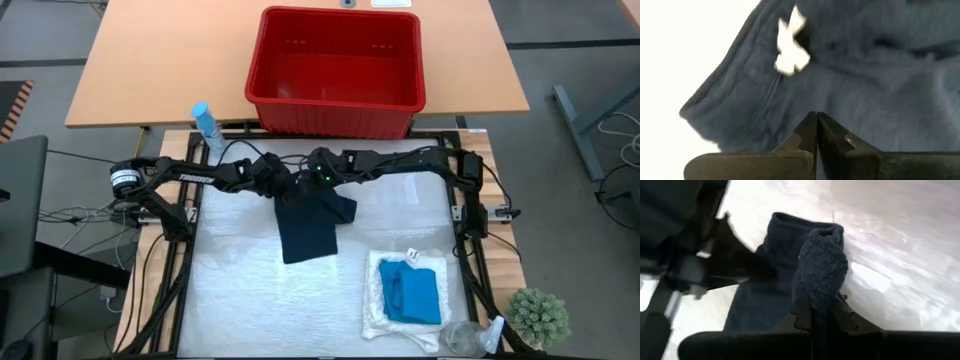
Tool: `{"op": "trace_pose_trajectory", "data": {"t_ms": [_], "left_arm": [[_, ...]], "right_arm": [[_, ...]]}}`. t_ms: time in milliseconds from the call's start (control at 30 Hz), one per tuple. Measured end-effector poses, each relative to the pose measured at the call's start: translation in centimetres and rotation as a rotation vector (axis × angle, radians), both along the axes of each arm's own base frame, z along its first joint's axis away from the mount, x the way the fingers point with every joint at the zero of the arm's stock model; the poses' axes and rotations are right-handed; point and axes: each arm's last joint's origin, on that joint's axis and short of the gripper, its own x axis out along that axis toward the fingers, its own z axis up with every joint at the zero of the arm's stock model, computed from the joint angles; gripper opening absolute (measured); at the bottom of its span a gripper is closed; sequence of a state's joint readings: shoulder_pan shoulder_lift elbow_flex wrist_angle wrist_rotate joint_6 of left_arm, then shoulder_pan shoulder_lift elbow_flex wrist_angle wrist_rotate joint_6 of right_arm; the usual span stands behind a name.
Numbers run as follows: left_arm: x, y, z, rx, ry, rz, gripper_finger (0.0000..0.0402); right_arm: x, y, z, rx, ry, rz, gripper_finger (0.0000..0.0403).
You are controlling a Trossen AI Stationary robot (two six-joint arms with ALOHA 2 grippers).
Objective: Fold laundry
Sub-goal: Fold the dark blue shorts
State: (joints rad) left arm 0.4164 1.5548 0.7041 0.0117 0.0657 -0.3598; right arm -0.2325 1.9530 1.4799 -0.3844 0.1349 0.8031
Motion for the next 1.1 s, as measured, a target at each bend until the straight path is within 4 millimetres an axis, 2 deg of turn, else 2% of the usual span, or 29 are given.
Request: {"op": "trace_pose_trajectory", "data": {"t_ms": [267, 400, 833, 1100], "left_arm": [[-1.7, -0.7, -2.0, -0.035, 0.105, 0.033, 0.0], [-2.1, -1.0, -2.7, -0.072, 0.044, 0.056, 0.0], [-0.5, -5.0, -2.6, -0.17, -0.046, -0.019, 0.0], [0.0, -5.6, -2.3, -0.154, -0.09, 0.004, 0.0]], "right_arm": [[-0.3, -1.1, 0.0, -0.015, 0.0, -0.017, 0.0046], [-0.2, -1.1, 0.0, -0.016, 0.0, -0.015, 0.0046], [0.0, -0.8, 0.2, -0.021, -0.027, -0.032, 0.0046], [0.4, 0.8, 0.2, -0.035, -0.031, -0.04, 0.0046]]}}
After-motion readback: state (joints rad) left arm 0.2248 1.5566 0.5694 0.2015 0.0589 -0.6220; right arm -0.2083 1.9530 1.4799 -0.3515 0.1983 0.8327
